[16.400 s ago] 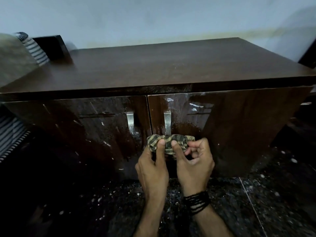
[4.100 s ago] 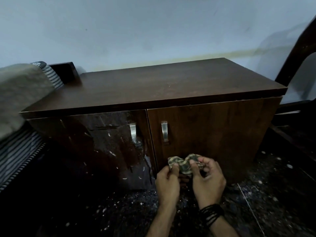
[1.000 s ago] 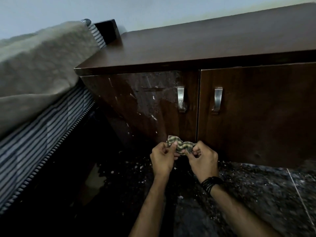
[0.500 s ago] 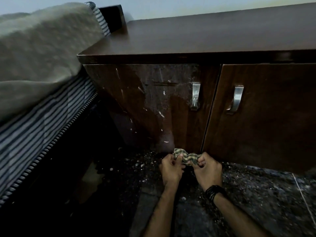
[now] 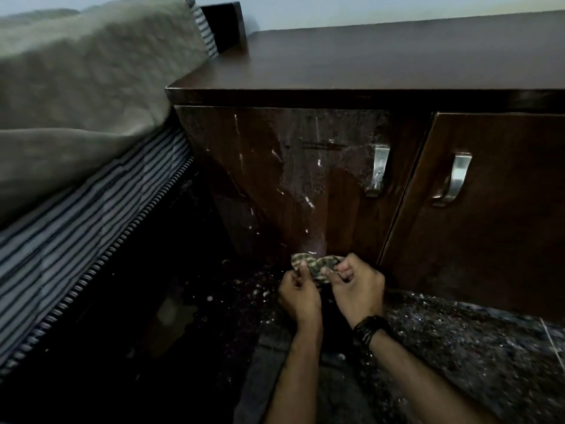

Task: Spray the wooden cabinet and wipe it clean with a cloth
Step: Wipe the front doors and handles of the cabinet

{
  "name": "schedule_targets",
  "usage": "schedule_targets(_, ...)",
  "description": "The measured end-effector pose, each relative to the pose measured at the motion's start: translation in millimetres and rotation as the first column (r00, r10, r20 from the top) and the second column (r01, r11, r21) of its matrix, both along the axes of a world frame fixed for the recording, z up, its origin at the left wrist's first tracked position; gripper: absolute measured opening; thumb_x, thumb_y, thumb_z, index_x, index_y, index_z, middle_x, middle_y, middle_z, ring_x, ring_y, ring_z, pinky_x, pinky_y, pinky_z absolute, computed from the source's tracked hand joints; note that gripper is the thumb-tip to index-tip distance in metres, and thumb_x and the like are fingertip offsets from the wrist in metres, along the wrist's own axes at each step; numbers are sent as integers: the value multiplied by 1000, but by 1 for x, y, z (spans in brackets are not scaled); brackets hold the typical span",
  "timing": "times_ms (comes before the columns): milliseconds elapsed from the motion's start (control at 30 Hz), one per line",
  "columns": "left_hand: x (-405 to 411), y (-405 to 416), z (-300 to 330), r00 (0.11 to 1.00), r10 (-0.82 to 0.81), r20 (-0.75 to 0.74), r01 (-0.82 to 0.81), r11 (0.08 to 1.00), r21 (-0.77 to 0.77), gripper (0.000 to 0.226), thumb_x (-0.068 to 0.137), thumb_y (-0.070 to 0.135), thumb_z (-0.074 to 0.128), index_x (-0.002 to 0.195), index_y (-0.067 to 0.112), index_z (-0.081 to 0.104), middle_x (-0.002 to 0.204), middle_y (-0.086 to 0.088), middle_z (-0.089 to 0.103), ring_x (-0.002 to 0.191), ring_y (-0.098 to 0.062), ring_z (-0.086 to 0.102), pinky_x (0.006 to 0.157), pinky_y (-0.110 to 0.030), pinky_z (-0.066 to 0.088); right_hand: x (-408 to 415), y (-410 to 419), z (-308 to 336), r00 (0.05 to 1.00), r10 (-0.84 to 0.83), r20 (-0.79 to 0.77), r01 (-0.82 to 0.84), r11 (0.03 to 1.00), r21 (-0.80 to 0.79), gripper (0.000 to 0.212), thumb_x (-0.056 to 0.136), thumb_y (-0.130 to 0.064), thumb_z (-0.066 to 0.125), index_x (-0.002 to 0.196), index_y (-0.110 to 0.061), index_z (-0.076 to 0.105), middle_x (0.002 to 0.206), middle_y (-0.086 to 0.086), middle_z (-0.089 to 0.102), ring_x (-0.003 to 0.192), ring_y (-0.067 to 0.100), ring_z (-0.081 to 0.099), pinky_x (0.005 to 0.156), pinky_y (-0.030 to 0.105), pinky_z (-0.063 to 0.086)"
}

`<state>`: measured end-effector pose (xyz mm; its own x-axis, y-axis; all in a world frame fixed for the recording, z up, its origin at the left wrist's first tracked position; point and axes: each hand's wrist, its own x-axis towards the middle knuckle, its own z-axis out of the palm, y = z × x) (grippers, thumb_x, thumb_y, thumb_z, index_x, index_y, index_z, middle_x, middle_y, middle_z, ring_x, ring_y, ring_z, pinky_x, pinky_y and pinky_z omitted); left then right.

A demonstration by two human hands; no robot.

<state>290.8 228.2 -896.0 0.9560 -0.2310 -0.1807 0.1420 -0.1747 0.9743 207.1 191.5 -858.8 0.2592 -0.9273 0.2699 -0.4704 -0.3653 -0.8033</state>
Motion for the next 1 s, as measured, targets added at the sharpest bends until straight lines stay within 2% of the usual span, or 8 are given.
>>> schedule_targets(67, 8, 1, 11, 999, 46, -1, -46, 999, 4, 35, 91, 37, 67, 72, 7, 67, 69, -9, 71, 64, -27, 64, 68, -46, 57, 9, 1, 11, 1000, 12, 16, -12, 1000, -11, 35, 71, -26, 86, 63, -17, 53, 60, -10, 56, 58, 1, 54, 52, 14, 42)
schedule_targets(167, 16, 0, 39, 998, 61, 19, -58, 993, -100, 38, 86, 48, 65, 70, 14, 66, 67, -5, 71, 65, -28, 69, 67, -49, 59, 17, 2, 39, 997, 25, 76, -16, 994, -105, 35, 71, -29, 86, 64, -17, 53, 61, -10, 57, 58, 1, 55, 53, 17, 45)
schedule_targets(367, 34, 0, 122, 971, 100, 216, -63, 983, -171, 36, 90, 44, 67, 69, 15, 66, 54, 2, 68, 50, -10, 68, 61, -38, 61, 27, 3, 113, 978, 102, 181, -15, 903, -430, 31, 75, -22, 84, 67, -12, 55, 66, -5, 57, 58, 6, 53, 55, 21, 46)
schedule_targets(500, 39, -1, 175, 906, 135, 401, -42, 971, -234, 50, 82, 62, 60, 64, 16, 60, 54, -3, 65, 49, -18, 65, 56, -41, 58, 32, 2, 152, 973, 101, 207, 39, 813, -581, 30, 78, -22, 82, 69, -10, 56, 68, -3, 58, 59, 7, 52, 56, 19, 45)
schedule_targets(667, 55, -5, 212, 842, 121, 526, 38, 959, -282, 51, 83, 61, 60, 62, 14, 57, 51, -3, 62, 46, -22, 63, 52, -43, 57, 39, 0, 188, 975, 79, 206, 85, 726, -683, 27, 81, -21, 80, 74, -9, 56, 74, 1, 60, 61, 15, 57, 57, 24, 46)
schedule_targets(767, 65, -2, 204, 870, 2, 493, 175, 933, -313, 52, 80, 62, 63, 65, 12, 59, 53, -10, 64, 48, -30, 64, 53, -49, 58, 39, 1, 184, 980, 63, 190, 86, 727, -681, 28, 81, -21, 79, 74, -10, 55, 75, 1, 59, 63, 17, 57, 57, 27, 46)
schedule_targets(900, 60, 3, 190, 903, -67, 425, 239, 899, -368, 57, 76, 59, 66, 69, 2, 58, 55, -14, 64, 44, -17, 61, 51, -43, 55, 37, 4, 162, 980, 66, 187, 74, 755, -651, 30, 80, -17, 80, 71, -9, 53, 72, 0, 55, 60, 14, 52, 56, 25, 43)
schedule_targets(1000, 55, 7, 179, 920, -108, 376, 251, 900, -356, 56, 77, 56, 69, 72, 1, 59, 56, -14, 65, 46, -19, 62, 53, -43, 56, 34, 6, 148, 985, 68, 156, 47, 774, -631, 31, 80, -16, 81, 71, -10, 52, 71, -2, 52, 60, 10, 49, 53, 26, 45)
